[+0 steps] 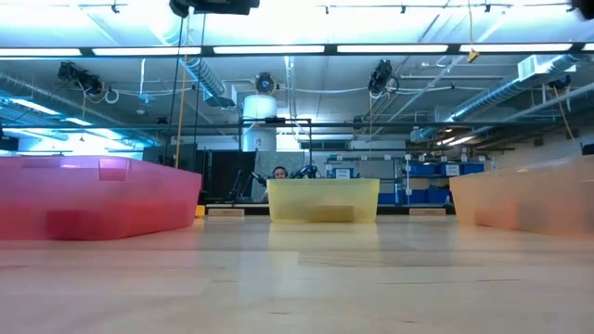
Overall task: Sort blocks by size
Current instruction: Put the 3 stud green game piece into the pink bin
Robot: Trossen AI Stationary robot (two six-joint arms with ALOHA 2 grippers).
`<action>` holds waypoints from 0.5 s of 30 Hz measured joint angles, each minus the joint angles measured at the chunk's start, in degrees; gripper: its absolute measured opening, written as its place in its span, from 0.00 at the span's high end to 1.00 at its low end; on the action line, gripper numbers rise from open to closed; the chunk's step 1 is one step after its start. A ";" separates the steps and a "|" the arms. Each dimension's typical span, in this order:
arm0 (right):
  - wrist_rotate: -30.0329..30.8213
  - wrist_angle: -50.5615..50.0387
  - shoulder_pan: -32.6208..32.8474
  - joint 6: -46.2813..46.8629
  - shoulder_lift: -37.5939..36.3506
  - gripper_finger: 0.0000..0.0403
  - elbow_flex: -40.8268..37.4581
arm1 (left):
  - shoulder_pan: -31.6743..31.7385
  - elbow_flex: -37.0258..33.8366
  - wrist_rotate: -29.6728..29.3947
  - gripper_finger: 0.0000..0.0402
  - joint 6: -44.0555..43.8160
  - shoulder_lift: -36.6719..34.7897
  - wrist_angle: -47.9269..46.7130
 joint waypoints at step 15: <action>-0.41 11.55 18.44 -1.52 18.42 0.40 0.04 | -0.34 0.09 0.98 0.52 -4.62 3.44 -0.22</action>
